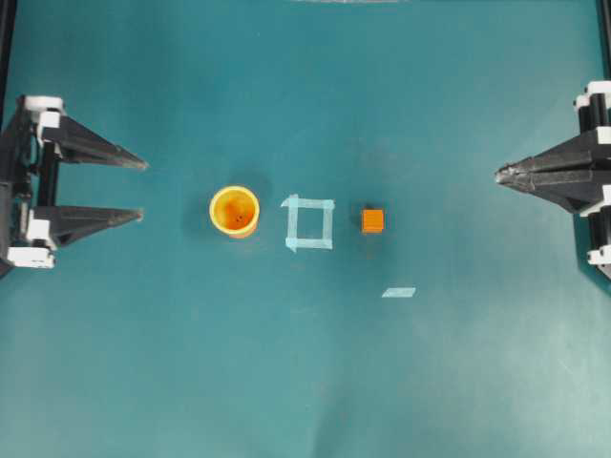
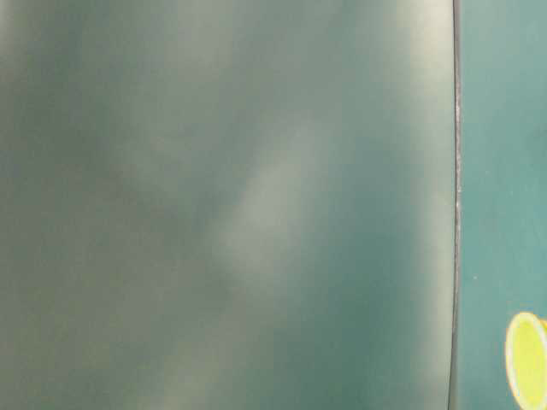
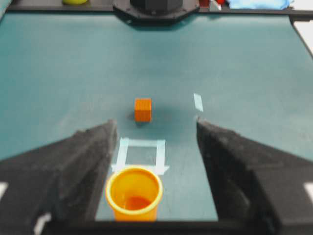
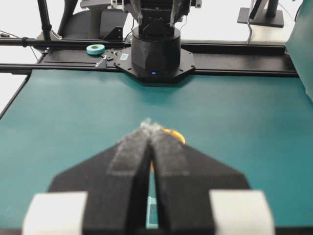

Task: Move the cup to the right with left arm.
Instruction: 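Move the open left gripper right to surround the orange cup, then close the left gripper on the orange cup's side, then lift the cup and carry it right past the cube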

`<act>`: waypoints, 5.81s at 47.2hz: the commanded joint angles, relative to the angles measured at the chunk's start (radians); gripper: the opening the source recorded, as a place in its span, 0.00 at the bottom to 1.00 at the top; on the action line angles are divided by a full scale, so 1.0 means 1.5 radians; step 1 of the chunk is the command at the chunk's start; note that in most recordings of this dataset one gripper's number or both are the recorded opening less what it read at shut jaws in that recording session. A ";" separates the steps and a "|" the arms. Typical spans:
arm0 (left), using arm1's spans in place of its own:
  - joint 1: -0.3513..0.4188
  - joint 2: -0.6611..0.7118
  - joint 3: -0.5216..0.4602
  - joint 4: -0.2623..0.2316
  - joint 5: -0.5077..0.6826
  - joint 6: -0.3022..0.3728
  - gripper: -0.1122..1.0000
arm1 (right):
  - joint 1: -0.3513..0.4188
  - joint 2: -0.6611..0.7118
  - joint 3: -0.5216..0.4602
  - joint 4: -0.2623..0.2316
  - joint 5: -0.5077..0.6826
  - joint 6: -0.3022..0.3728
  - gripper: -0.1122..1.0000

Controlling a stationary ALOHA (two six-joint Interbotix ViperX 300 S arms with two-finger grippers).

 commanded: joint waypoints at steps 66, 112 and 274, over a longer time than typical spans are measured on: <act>0.032 0.533 -0.094 0.002 -0.134 0.001 0.82 | -0.002 0.001 -0.021 -0.002 0.009 -0.005 0.10; 0.026 0.625 -0.173 0.002 -0.186 0.016 0.79 | -0.001 0.002 -0.021 -0.002 0.008 -0.005 0.10; 0.017 0.918 -0.885 0.008 0.087 0.016 0.70 | -0.002 -0.014 -0.060 0.000 0.059 -0.001 0.10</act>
